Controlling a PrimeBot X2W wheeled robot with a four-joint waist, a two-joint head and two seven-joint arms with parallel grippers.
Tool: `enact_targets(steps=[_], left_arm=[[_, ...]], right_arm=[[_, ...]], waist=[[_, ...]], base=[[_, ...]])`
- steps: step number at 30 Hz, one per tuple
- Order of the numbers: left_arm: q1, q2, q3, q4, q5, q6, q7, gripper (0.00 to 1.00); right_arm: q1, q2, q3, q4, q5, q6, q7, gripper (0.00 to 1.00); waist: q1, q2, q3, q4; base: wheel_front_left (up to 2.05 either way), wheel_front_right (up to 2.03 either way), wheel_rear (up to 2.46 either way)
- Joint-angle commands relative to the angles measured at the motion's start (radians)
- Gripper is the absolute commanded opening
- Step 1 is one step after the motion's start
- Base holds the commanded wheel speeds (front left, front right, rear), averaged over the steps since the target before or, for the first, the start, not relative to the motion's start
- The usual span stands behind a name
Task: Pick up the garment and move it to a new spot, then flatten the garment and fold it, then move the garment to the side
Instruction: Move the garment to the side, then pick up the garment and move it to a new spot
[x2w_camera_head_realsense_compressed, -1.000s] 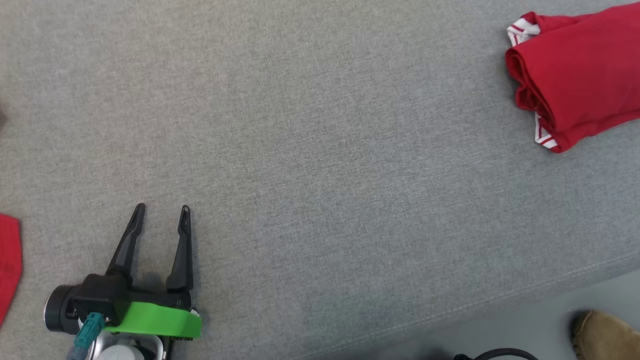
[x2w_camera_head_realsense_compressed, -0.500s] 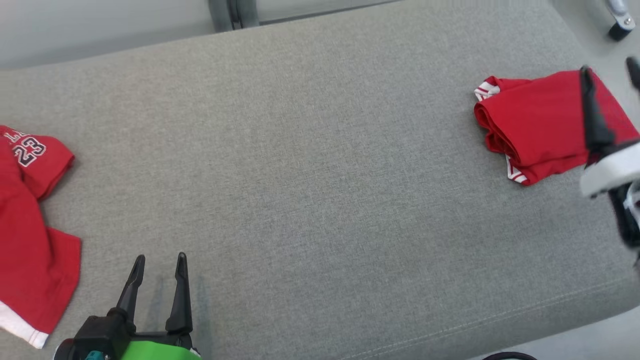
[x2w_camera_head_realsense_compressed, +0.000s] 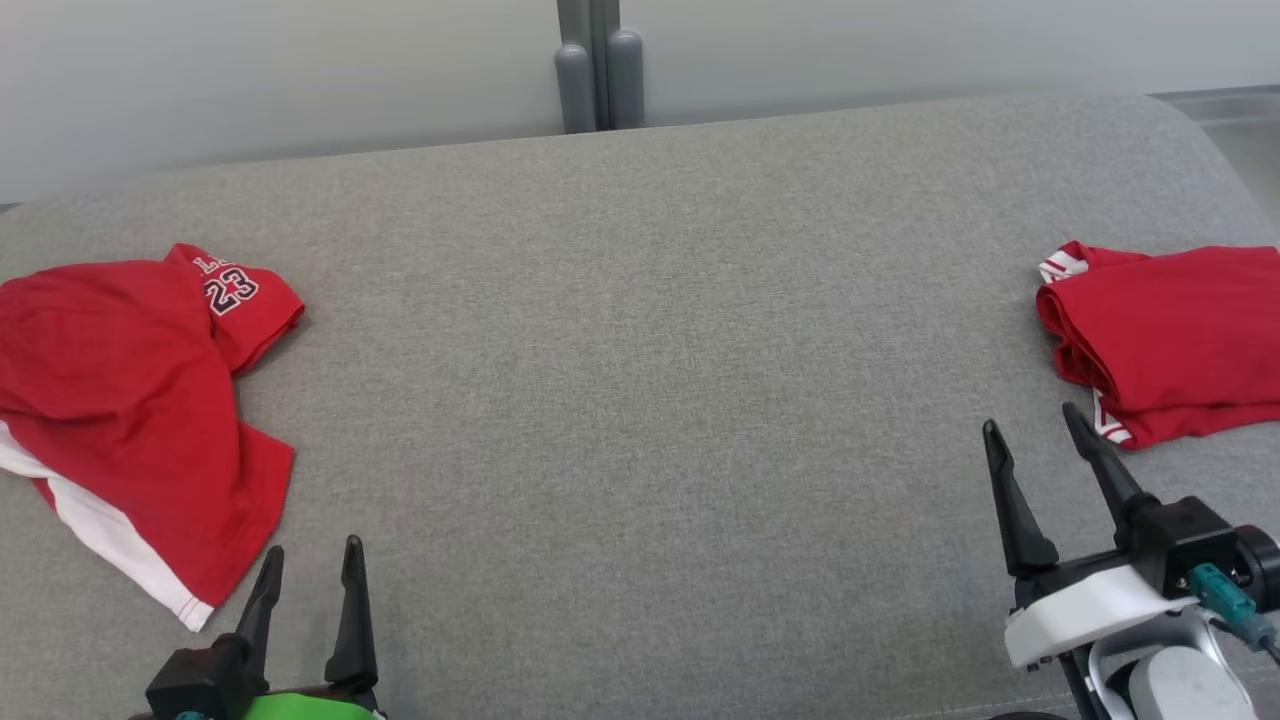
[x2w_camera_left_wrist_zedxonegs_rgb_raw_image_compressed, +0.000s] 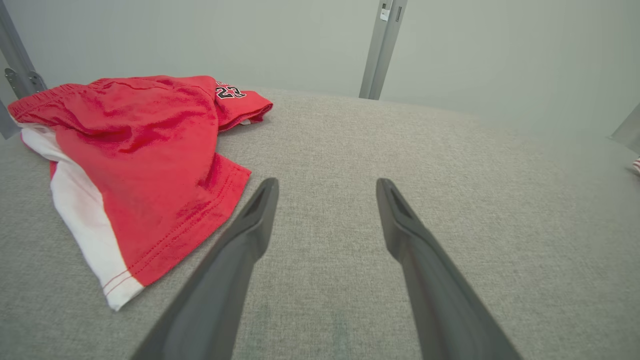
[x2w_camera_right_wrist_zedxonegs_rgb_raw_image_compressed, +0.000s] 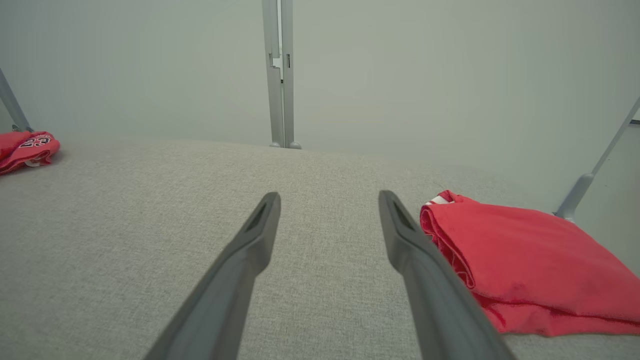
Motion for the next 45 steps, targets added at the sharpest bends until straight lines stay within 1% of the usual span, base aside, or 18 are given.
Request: enact_targets(steps=[1, 2, 5, 9, 15, 25, 40, 42, 45], left_arm=[[-0.013, 0.002, 0.015, 0.011, -0.012, 0.011, 0.000, 1.00], [-0.013, 0.002, 0.015, 0.011, -0.012, 0.011, 0.000, 1.00], [-0.014, 0.002, 0.030, 0.023, -0.027, 0.017, 0.001, 1.00], [-0.002, 0.002, 0.024, 0.023, -0.025, 0.011, 0.000, 1.00], [-0.005, 0.002, 0.003, 0.019, -0.014, -0.001, 0.000, 1.00], [-0.015, 0.002, -0.001, 0.024, -0.011, -0.006, 0.000, 1.00], [-0.003, 0.002, -0.001, 0.024, -0.015, -0.008, 0.000, 1.00], [-0.001, 0.002, -0.002, 0.024, -0.017, -0.009, 0.000, 1.00], [-0.003, 0.002, -0.001, 0.025, -0.022, -0.009, 0.001, 1.00]], right_arm=[[0.026, 0.013, -0.008, 0.007, -0.018, -0.002, -0.002, 1.00], [0.026, 0.013, -0.008, 0.007, -0.018, -0.002, -0.002, 1.00], [0.056, 0.055, -0.015, 0.015, -0.040, -0.002, -0.002, 1.00], [0.078, 0.095, -0.047, 0.003, -0.061, -0.002, -0.002, 1.00], [0.085, 0.124, -0.072, -0.007, -0.074, -0.002, -0.002, 1.00], [0.087, 0.143, -0.075, 0.010, -0.073, -0.002, -0.002, 1.00], [0.087, 0.148, -0.067, 0.016, -0.075, -0.002, -0.002, 1.00], [0.088, 0.147, -0.058, 0.011, -0.077, -0.002, -0.002, 1.00], [0.086, 0.141, -0.060, 0.006, -0.074, -0.002, -0.002, 1.00]], waist=[[0.0000, 0.0000, -0.024, 0.029], [0.0000, 0.0000, -0.024, 0.029], [0.0000, 0.0000, -0.030, 0.042], [0.0000, 0.0000, -0.032, 0.052], [0.0000, 0.0000, -0.026, 0.061], [0.0000, 0.0000, -0.026, 0.065], [0.0000, 0.0000, -0.038, 0.078], [0.0000, 0.0000, -0.042, 0.085], [0.0000, 0.0000, -0.049, 0.115]], base=[[0.00, 0.00, 0.00], [0.00, 0.00, 0.00], [0.00, 0.00, 0.00], [0.00, 0.00, 0.00], [0.00, 0.00, 0.00], [0.00, 0.00, 0.00], [0.00, 0.00, 0.00], [0.00, 0.00, 0.00], [0.00, 0.00, 0.00]])
